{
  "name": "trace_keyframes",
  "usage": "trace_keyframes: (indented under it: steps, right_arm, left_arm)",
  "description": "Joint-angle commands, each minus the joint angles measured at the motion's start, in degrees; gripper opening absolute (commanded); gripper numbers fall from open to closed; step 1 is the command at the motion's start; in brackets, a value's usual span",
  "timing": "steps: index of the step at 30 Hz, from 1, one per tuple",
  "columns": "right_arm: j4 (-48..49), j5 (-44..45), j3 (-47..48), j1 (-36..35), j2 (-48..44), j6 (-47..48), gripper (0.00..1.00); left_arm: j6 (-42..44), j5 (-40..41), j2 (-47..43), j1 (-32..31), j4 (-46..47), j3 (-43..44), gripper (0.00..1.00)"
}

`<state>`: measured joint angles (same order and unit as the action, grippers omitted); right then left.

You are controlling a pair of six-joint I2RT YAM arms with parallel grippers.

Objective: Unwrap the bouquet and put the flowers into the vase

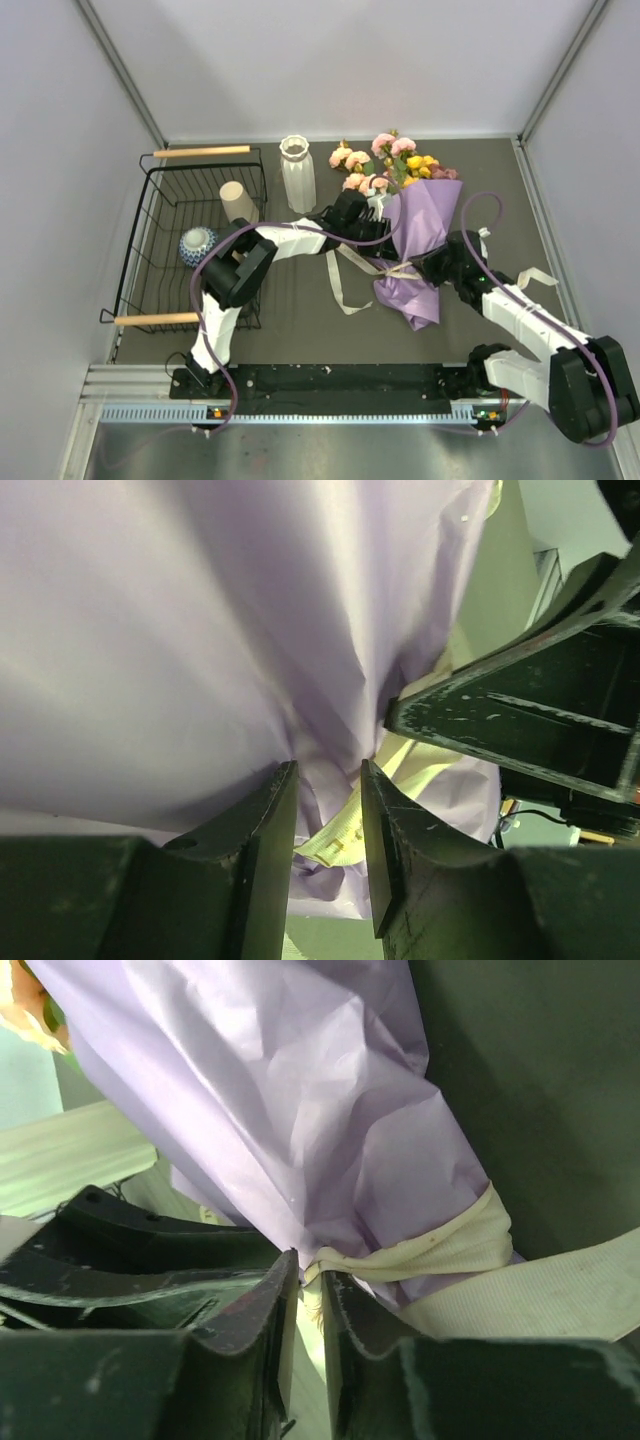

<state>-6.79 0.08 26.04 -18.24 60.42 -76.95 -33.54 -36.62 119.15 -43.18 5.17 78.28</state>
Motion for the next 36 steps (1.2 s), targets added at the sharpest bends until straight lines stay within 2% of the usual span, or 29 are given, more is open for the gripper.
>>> trace_keyframes:
  steps: [1,4,11,15,19,27,36]
  right_arm:
    - [4.32,0.19,2.17,-0.57,-0.22,0.48,0.08]
    - [5.2,-1.47,2.43,-0.57,-1.62,2.06,0.0]
    - [8.81,-5.17,1.73,-0.57,-8.56,2.86,0.0]
    - [6.97,-4.47,2.08,-0.57,-16.45,2.5,0.0]
    - [1.09,-2.72,3.49,-0.48,-21.38,3.12,0.0]
    - [-3.49,-2.54,6.73,-0.57,-25.7,4.88,0.0]
    - [-5.78,1.5,9.99,-0.48,-30.27,10.14,0.0]
  left_arm:
    - [1.2,-0.56,2.04,-0.24,0.29,0.91,0.36]
    - [1.46,0.76,2.75,-0.24,-0.6,1.52,0.34]
    - [2.51,4.01,3.54,-0.24,-3.32,2.05,0.3]
    - [3.3,5.85,3.72,-0.24,-4.9,2.23,0.3]
    - [3.92,7.09,3.37,-0.24,-6.56,2.14,0.3]
    - [5.24,8.76,2.84,-0.24,-7.89,2.75,0.3]
    - [6.38,9.9,3.01,-0.06,-8.95,3.11,0.3]
